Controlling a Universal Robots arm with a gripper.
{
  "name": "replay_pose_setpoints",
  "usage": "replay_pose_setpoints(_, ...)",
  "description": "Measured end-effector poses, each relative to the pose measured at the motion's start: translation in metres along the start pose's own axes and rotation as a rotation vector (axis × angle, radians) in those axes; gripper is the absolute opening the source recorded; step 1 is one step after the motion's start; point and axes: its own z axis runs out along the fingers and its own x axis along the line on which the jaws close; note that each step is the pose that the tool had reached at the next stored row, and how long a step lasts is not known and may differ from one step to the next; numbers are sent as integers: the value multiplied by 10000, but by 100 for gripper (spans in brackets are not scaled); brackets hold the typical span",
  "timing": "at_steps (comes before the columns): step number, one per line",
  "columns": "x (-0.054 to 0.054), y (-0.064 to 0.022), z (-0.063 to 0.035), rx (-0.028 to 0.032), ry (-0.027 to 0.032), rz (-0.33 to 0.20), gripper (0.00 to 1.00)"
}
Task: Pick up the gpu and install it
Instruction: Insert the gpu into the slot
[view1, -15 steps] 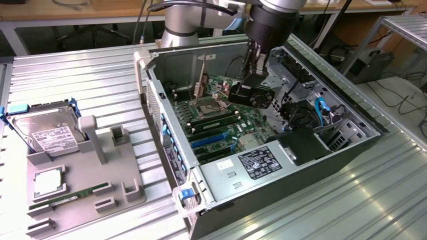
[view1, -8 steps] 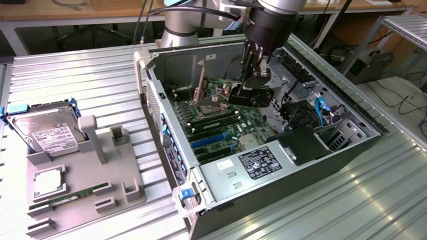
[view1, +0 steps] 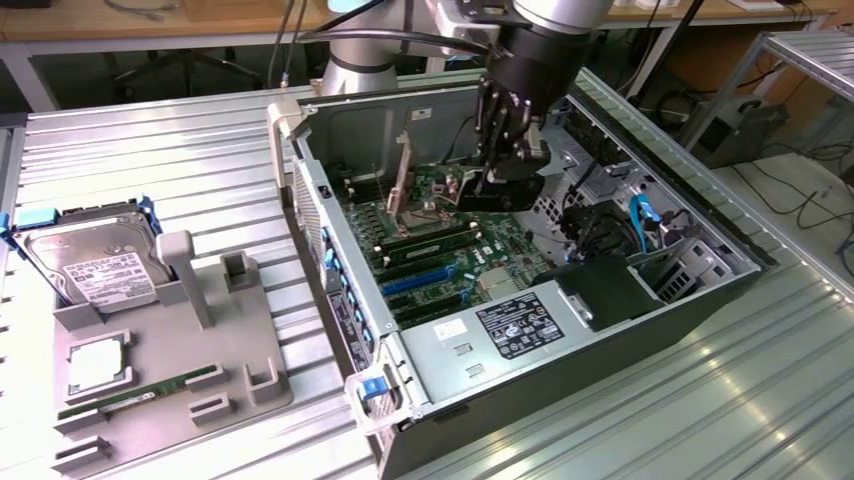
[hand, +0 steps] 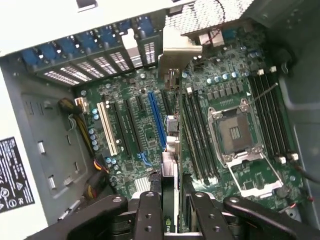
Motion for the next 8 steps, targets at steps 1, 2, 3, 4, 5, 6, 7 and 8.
replay_pose_setpoints(1, 0, 0, 5, -6, -24, -195, 26)
replay_pose_setpoints(2, -1, 0, 10, -18, -62, -493, 26)
replay_pose_setpoints(3, 0, -1, 12, -27, -90, -703, 26)
replay_pose_setpoints(4, -1, -1, 14, -33, -110, -851, 26)
replay_pose_setpoints(5, -1, -1, 17, -42, -139, -1075, 26)
replay_pose_setpoints(6, -1, -1, 20, -49, -160, -1246, 26)
replay_pose_setpoints(7, -1, -1, 23, -57, -184, -1474, 26)
replay_pose_setpoints(8, 0, -1, 27, -63, -196, -1659, 26)
